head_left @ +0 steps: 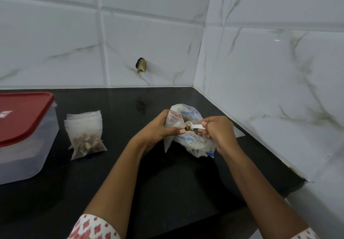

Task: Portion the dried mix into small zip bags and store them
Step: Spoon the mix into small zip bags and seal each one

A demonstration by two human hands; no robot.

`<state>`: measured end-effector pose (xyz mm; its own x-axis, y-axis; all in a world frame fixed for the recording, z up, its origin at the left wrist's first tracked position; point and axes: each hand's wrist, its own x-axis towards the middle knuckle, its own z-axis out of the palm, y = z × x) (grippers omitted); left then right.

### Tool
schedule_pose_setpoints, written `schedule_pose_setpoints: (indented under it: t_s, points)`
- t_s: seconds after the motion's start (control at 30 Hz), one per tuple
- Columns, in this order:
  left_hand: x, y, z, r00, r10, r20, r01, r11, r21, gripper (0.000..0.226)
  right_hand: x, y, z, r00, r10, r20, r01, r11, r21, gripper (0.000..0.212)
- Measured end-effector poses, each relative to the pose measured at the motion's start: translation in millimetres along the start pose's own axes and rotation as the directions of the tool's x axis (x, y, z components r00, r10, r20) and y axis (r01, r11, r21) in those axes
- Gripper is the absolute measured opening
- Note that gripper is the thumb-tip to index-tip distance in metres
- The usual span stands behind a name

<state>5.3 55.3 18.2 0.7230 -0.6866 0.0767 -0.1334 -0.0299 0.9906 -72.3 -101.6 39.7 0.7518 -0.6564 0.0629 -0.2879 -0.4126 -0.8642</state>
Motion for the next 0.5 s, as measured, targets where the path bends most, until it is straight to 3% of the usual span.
schedule_pose_setpoints:
  t_s: [0.1, 0.2, 0.33, 0.5]
  points:
    - [3, -3, 2, 1.000, 0.015, 0.015, -0.014, 0.997, -0.075, 0.056, 11, 2, -6, 0.959, 0.258, 0.118, -0.276, 0.945, 0.175, 0.024]
    - [3, -1, 2, 1.000, 0.018, 0.008, -0.018, 1.000, 0.007, 0.049, 15, 3, -10, 0.916, 0.323, 0.239, -0.391, 0.851, 0.351, 0.028]
    - [1, 5, -7, 1.000, 0.007, -0.013, -0.005, 0.989, 0.151, 0.050, 14, 3, -15, 0.911, 0.316, 0.265, -0.410, 0.761, 0.502, 0.030]
    - [2, 10, -10, 0.989, 0.084, -0.123, -0.054, 0.973, 0.225, 0.051, 11, 1, -18, 0.940, 0.275, 0.202, -0.340, 0.801, 0.493, 0.029]
